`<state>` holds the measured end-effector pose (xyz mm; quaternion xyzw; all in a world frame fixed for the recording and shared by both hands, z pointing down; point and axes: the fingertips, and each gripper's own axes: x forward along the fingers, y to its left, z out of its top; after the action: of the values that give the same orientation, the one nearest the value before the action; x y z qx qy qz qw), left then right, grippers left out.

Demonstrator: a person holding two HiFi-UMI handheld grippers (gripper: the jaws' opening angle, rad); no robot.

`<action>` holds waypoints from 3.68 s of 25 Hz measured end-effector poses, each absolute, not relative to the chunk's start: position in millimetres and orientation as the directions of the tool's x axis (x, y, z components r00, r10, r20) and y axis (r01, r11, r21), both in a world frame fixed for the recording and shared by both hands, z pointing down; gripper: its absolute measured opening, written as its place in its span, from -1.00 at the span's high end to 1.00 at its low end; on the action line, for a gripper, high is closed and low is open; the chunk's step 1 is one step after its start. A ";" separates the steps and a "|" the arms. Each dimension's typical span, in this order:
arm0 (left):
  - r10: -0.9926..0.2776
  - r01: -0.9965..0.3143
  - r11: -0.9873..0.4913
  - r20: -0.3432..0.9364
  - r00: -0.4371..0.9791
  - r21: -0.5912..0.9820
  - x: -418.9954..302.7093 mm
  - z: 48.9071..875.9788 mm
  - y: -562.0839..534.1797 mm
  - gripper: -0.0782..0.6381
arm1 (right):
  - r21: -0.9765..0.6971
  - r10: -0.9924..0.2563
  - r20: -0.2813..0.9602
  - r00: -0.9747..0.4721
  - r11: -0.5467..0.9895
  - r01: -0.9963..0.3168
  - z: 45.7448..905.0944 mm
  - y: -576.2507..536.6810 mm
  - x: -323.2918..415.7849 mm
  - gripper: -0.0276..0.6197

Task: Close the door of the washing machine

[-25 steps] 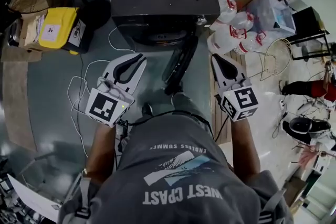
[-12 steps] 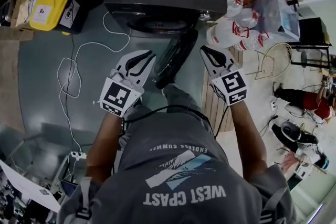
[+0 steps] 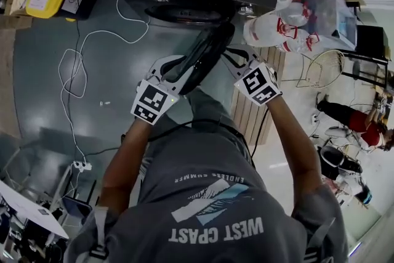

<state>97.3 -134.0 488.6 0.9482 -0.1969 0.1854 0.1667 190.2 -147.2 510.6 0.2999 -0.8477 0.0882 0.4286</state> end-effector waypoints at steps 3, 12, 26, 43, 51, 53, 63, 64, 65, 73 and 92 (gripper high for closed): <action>-0.286 -0.434 -0.861 0.453 0.844 0.266 108.7 518.5 -127.7 0.41 | 0.113 -0.356 0.822 -0.445 0.868 -0.484 540.9 -141.5 191.0 0.60; -0.203 -0.428 -0.845 0.548 0.811 0.321 143.0 599.5 -105.4 0.08 | 0.089 -0.145 0.918 -0.369 0.982 -0.165 611.5 -119.5 202.7 0.30; -0.145 -0.459 -0.824 0.659 0.738 0.332 172.7 687.0 -80.1 -0.02 | 0.041 0.004 0.972 -0.235 0.981 0.190 685.3 -104.9 221.5 0.26; -0.195 -0.493 -0.817 0.660 0.726 0.300 178.0 704.9 -73.9 0.03 | 0.057 -0.010 0.980 -0.197 0.970 0.235 701.6 -108.2 229.4 0.37; -0.283 -0.539 -0.810 0.652 0.704 0.230 154.6 701.8 -95.8 0.23 | 0.122 -0.088 0.972 -0.220 0.982 0.146 702.1 -128.9 212.2 0.40; -0.307 -0.549 -0.811 0.652 0.693 0.203 148.3 701.9 -103.9 0.30 | 0.143 -0.115 0.968 -0.225 0.983 0.115 703.1 -136.7 206.6 0.41; -0.401 -0.581 -0.811 0.656 0.639 0.069 120.4 701.5 -168.0 0.38 | 0.240 -0.251 0.939 -0.234 0.968 -0.074 703.1 -186.3 184.8 0.43; -0.408 -0.581 -0.812 0.655 0.636 0.058 118.1 701.9 -174.7 0.38 | 0.248 -0.264 0.936 -0.233 0.964 -0.094 703.5 -191.1 183.0 0.43; -0.414 -0.580 -0.813 0.654 0.633 0.047 115.9 702.2 -181.5 0.37 | 0.255 -0.275 0.933 -0.234 0.960 -0.114 703.8 -196.3 181.1 0.43; -0.442 -0.564 -0.826 0.650 0.618 -0.026 111.0 702.6 -227.8 0.36 | 0.316 -0.367 0.903 -0.224 0.920 -0.233 705.0 -230.4 177.0 0.44; -0.543 -0.637 -0.764 0.637 0.548 -0.103 109.0 700.5 -308.8 0.34 | 0.405 -0.533 0.838 -0.119 0.752 -0.519 704.1 -293.3 180.4 0.43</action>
<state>109.0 -308.8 700.5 0.8770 -0.3361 0.3361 0.0699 180.4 -293.3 704.1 0.3517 -0.7479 -0.0060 0.5630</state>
